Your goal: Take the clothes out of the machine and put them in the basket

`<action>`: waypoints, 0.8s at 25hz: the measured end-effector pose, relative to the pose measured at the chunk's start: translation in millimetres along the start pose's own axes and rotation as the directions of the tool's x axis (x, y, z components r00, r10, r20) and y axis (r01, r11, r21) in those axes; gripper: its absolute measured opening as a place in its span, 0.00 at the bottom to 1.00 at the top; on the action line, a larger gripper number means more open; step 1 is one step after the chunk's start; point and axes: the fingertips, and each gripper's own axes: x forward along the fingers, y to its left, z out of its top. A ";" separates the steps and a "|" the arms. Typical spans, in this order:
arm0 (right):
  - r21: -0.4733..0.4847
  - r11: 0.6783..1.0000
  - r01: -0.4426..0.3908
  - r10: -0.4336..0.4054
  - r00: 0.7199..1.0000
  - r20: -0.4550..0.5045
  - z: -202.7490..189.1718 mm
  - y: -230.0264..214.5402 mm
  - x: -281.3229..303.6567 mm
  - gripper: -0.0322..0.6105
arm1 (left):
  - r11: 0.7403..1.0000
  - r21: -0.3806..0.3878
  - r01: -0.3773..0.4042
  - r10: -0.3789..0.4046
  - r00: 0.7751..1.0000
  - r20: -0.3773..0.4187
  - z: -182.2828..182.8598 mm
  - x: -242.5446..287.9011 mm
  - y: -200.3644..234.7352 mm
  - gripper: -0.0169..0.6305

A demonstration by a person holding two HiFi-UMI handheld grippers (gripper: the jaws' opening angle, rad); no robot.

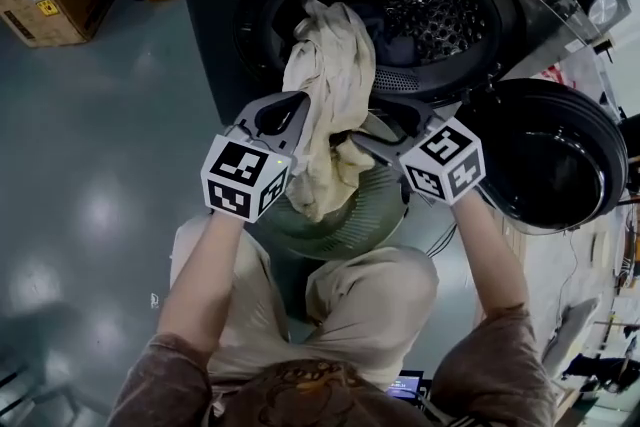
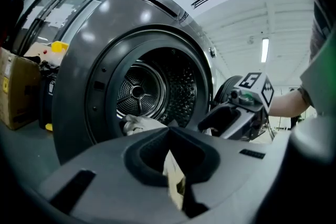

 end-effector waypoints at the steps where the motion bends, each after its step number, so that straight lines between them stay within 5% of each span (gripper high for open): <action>1: 0.024 1.000 0.021 -0.021 1.000 0.023 3.3 -13.3 7.9 0.52 | 1.000 0.003 0.002 -0.002 1.000 0.000 0.6 0.6 -1.2 0.04; 10: 0.212 0.966 0.150 -0.167 0.984 0.066 35.6 -117.4 92.5 0.65 | 1.000 0.029 -0.003 0.003 1.000 -0.005 4.4 -6.2 -4.7 0.04; 20: 0.275 0.947 0.167 -0.162 0.986 -0.041 22.4 -127.7 136.9 0.61 | 1.000 0.002 -0.022 0.022 1.000 0.004 5.3 -6.7 0.8 0.04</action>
